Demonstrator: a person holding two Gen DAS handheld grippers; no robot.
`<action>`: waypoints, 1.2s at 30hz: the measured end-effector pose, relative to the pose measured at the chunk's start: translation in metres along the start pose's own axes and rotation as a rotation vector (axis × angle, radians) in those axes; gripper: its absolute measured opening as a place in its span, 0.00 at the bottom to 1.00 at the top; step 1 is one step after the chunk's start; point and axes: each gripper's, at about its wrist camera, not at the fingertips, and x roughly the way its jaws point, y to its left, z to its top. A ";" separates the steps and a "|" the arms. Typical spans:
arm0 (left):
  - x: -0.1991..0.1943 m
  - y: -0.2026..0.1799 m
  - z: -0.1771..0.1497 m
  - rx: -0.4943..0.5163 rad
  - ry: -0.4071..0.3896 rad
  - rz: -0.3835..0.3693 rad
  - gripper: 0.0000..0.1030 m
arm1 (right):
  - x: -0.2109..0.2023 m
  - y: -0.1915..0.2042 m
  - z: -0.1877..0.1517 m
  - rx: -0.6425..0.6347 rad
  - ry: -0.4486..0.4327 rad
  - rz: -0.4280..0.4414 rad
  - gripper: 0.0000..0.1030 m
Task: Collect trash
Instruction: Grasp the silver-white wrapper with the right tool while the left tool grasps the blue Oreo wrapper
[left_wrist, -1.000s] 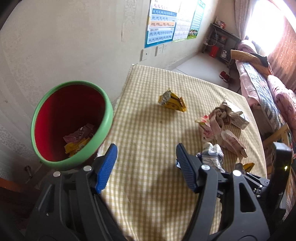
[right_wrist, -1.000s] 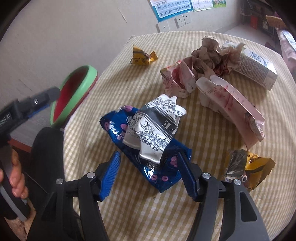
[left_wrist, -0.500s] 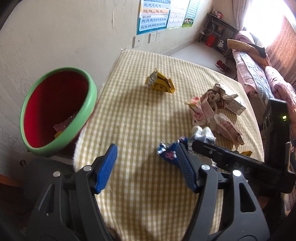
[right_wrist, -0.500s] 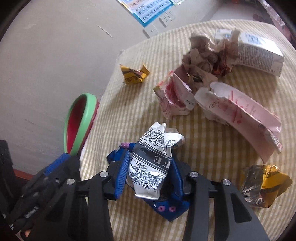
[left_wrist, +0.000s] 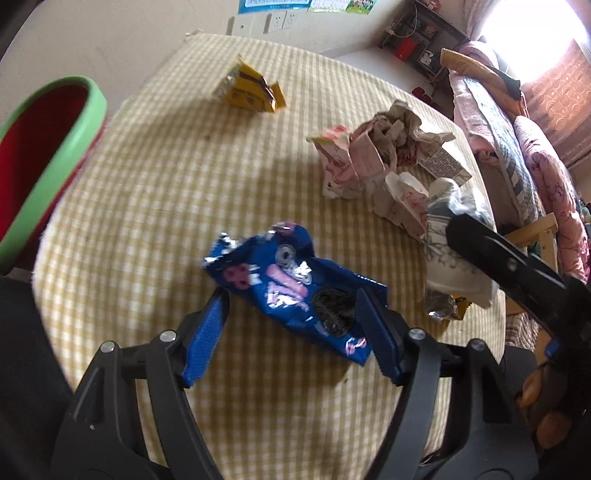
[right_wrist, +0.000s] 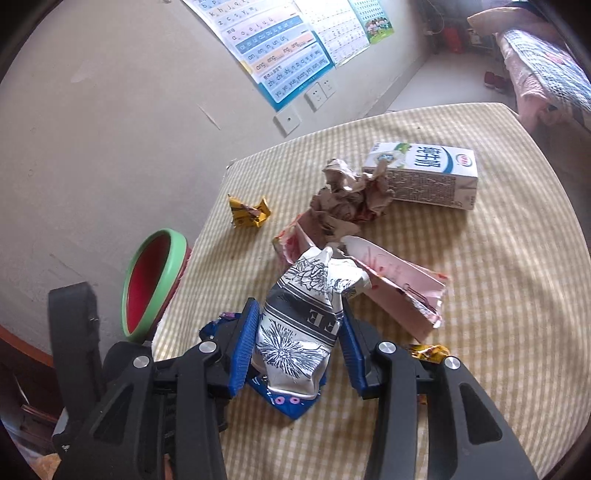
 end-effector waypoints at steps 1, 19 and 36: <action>0.005 -0.003 0.001 0.015 0.014 0.008 0.63 | 0.000 -0.004 0.001 0.001 0.000 0.000 0.41; -0.009 0.016 0.027 0.182 0.007 0.134 0.49 | 0.029 0.004 -0.008 -0.053 0.098 0.049 0.41; 0.002 0.025 0.009 0.019 0.009 0.075 0.08 | 0.033 0.000 -0.011 -0.046 0.099 0.048 0.42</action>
